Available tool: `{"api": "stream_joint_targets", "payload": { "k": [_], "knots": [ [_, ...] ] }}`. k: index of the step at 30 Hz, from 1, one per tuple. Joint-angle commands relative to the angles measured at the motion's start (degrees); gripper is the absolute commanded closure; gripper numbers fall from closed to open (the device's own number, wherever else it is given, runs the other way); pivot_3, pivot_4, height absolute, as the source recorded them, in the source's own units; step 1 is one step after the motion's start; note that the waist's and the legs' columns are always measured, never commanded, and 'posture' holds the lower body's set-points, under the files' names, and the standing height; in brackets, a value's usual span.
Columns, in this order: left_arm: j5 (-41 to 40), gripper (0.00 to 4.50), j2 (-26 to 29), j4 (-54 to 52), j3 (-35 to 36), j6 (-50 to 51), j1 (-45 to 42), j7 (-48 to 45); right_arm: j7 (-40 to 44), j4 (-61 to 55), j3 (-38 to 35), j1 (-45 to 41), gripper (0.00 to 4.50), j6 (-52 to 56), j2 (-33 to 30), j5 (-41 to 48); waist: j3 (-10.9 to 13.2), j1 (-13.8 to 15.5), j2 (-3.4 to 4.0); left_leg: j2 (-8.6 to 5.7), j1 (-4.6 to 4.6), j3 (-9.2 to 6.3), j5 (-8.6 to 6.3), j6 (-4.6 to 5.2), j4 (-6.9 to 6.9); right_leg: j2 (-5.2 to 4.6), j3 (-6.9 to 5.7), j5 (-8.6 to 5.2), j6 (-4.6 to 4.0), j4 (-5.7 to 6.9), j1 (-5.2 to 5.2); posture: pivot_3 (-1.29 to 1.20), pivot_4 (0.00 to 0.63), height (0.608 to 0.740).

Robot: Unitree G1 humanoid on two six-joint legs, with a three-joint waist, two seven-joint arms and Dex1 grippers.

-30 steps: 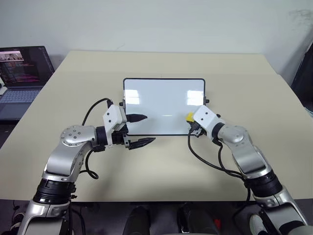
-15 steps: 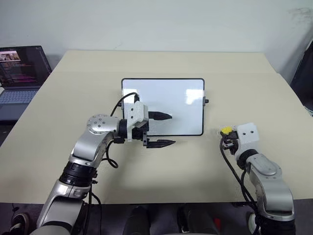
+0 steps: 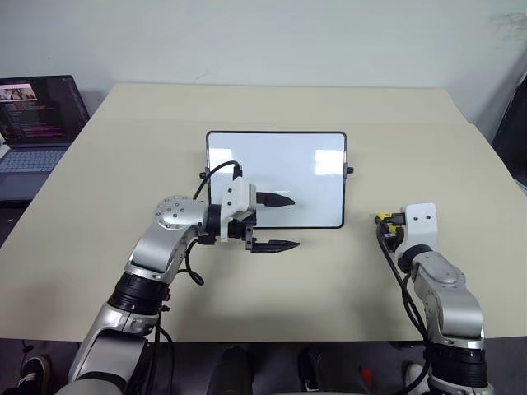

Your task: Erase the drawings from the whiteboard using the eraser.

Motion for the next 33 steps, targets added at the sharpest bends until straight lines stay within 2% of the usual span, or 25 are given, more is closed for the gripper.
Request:
{"api": "stream_joint_targets", "payload": {
  "k": [1,3,5,8,11,13,17,19,23,26,33],
  "knots": [
    [-0.1,0.00,0.0,-2.7,0.5,-0.7,0.3,0.5,-0.5,-1.1,-1.6,-1.4,0.65,-2.1,-0.3,2.2,0.0,0.0,0.00,0.00,0.00,0.00,0.00,0.00,0.00,0.00,-0.01,0.00,0.00,0.00,0.00,0.00,0.150,0.740],
    [-0.1,0.00,0.2,-3.3,1.3,-0.5,0.9,1.7,-0.7,-2.7,-2.0,-1.5,0.03,-3.8,-0.1,3.2,0.0,0.0,0.00,0.00,0.00,0.00,0.00,0.00,0.00,0.00,0.00,-0.01,0.01,0.00,0.00,0.00,0.150,0.740],
    [-1.4,0.00,1.4,-5.9,4.3,1.7,3.4,4.3,1.5,-8.6,-1.3,-0.2,0.03,-5.4,-0.8,5.3,0.0,-0.1,0.05,0.02,0.00,0.00,0.00,0.00,0.00,0.00,0.02,0.00,0.01,0.00,0.00,0.00,0.150,0.740],
    [-5.0,0.00,4.6,-14.2,10.6,8.1,10.0,9.0,6.8,-18.8,0.1,3.2,0.03,-2.5,-2.8,11.1,0.1,-0.6,0.11,0.11,0.01,-0.11,-0.02,0.01,-0.08,-0.01,0.10,-0.01,0.00,-0.01,-0.05,0.00,0.150,0.740],
    [-8.0,0.00,6.9,-26.2,19.2,14.4,23.0,15.6,12.7,-27.7,2.5,12.5,0.03,-1.5,-5.0,17.9,0.0,-0.6,0.09,0.25,0.03,-0.22,-0.02,0.00,-0.27,-0.02,0.02,-0.02,-0.02,-0.10,-0.05,0.00,0.150,0.740],
    [-8.6,0.00,6.4,-32.3,23.6,17.0,30.6,20.5,13.3,-29.9,2.8,17.3,0.03,-2.4,-4.6,20.4,0.0,-0.2,0.08,0.27,0.20,-0.20,-0.01,-0.02,-0.69,-0.14,0.02,-0.04,-0.04,-0.37,0.07,0.00,0.150,0.740],
    [-8.9,0.00,3.2,-38.8,31.8,18.8,40.6,29.0,13.8,-29.6,5.3,21.9,0.03,-9.4,-5.2,18.3,0.0,0.2,0.06,0.04,0.25,-0.08,0.00,-0.04,-0.73,-0.45,0.07,-0.17,0.21,-0.50,0.14,0.00,0.150,0.740],
    [-7.2,0.00,1.9,-39.1,32.6,18.1,42.5,32.1,14.0,-28.7,4.7,22.9,0.03,-11.6,-5.2,18.8,-0.1,0.4,0.00,0.00,0.27,-0.11,0.01,-0.05,-0.67,-0.47,0.05,-0.13,0.30,-0.58,0.22,0.00,0.150,0.740],
    [-2.7,0.00,-3.0,-35.9,33.1,14.5,42.8,40.0,14.7,-24.1,3.1,26.6,0.03,-20.7,-5.4,16.2,-0.1,0.5,-0.03,-0.01,1.14,-0.16,0.01,-0.04,-0.77,-0.47,-0.01,-0.16,0.28,-0.84,1.13,0.00,0.150,0.740],
    [0.5,0.00,-5.1,-33.8,33.0,11.2,42.9,43.4,15.2,-20.5,2.2,29.7,0.03,-26.6,-5.5,15.4,-0.1,0.4,-0.08,0.01,1.11,-0.13,0.01,-0.04,-0.78,-0.44,0.02,-0.16,0.28,-0.88,1.11,0.00,0.150,0.740],
    [5.6,0.00,-7.3,-27.4,30.7,6.5,40.0,48.2,16.8,-8.6,-0.1,30.4,0.03,-36.0,-6.5,14.4,-0.1,0.4,-0.08,0.01,1.06,-0.11,0.00,-0.04,-0.85,-0.43,0.03,-0.15,0.27,-0.97,1.08,0.00,0.150,0.740]
  ]
}}
